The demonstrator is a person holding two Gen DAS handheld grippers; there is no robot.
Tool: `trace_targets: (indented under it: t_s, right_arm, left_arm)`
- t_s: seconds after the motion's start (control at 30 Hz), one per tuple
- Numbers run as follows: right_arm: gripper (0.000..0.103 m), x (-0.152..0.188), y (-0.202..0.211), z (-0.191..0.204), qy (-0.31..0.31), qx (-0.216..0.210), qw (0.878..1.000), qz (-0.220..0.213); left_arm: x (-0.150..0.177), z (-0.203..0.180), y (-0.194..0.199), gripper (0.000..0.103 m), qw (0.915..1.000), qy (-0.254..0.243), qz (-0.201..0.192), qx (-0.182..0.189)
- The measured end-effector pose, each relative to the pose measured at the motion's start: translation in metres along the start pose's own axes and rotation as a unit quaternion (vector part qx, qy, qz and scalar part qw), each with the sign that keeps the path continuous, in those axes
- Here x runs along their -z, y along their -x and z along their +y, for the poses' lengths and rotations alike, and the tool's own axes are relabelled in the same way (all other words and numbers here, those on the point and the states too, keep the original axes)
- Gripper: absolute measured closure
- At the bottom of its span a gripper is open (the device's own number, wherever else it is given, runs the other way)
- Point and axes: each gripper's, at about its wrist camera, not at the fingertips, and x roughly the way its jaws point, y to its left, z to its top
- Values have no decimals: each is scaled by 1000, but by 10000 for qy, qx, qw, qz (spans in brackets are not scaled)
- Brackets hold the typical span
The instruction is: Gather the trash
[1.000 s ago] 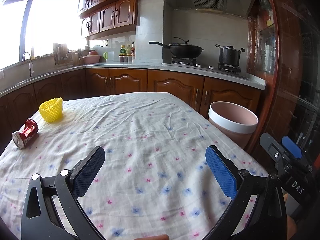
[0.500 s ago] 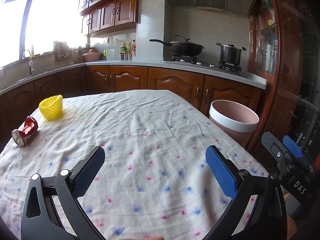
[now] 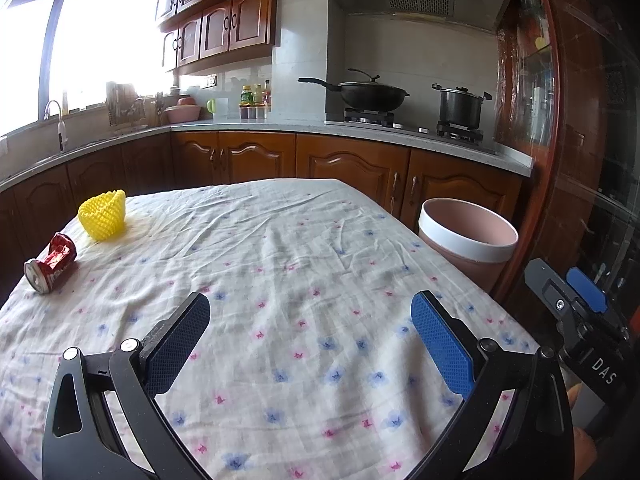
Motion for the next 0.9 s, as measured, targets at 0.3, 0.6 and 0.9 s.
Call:
trace_targets:
  t_s: [0.3,0.6,0.9]
  right_arm:
    - [0,0,0,0,-5,-13,10000,1]
    - [0,0,0,2,-10,-16,10000,14]
    - [0,-1,-3,4,-19,-41,9999,90]
  left_arm:
    - [1,-1,-2,0,10000,-23,29,11]
    - [1,-1,-2,0,10000,-24,35,19]
    - [2,2,-5,0,9999,-20,102,66]
